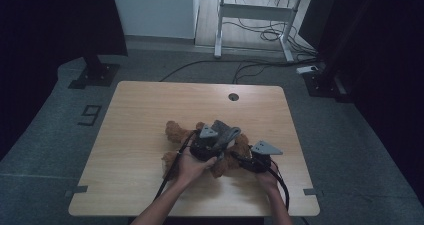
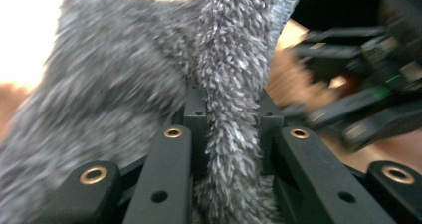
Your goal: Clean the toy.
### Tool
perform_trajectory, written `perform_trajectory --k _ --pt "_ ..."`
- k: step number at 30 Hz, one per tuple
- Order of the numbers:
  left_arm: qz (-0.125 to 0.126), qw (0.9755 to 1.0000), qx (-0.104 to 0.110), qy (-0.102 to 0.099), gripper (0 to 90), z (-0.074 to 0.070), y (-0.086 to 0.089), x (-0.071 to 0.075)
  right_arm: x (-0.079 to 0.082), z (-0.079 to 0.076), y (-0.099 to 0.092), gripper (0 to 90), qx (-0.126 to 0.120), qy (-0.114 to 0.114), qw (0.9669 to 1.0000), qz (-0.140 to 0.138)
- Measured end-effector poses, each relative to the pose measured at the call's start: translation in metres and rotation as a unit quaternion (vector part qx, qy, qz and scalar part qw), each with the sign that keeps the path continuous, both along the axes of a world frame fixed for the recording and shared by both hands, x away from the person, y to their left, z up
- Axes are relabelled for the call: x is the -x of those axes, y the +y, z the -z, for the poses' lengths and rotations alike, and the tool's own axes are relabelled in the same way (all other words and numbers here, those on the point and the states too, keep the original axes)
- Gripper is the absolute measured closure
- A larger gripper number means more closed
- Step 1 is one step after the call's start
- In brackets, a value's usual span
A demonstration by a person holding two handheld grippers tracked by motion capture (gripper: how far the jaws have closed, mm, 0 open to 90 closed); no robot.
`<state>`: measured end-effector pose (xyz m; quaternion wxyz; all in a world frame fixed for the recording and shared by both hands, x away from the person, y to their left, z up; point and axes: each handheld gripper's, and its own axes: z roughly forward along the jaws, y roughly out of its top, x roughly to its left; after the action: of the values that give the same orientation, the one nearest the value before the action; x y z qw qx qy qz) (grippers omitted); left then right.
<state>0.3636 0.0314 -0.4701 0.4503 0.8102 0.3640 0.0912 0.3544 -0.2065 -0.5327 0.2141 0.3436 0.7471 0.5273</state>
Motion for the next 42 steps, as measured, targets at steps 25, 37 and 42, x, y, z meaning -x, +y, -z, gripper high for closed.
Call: perform_trajectory --k 25,37,42 --pt "-0.112 0.9936 0.012 0.001 75.8 -0.007 0.139 0.015 0.001 0.000 0.001 46.0 0.000 -0.002 1.0000 -0.006" --pt "0.001 0.9996 0.016 -0.022 75.8 -0.034 0.014 0.007 0.002 0.000 0.001 45.9 -0.001 -0.005 1.0000 -0.005" --pt "0.028 0.9996 -0.003 -0.008 75.6 -0.014 -0.018 0.011 0.001 0.001 0.000 45.8 -0.002 -0.002 1.0000 -0.005"
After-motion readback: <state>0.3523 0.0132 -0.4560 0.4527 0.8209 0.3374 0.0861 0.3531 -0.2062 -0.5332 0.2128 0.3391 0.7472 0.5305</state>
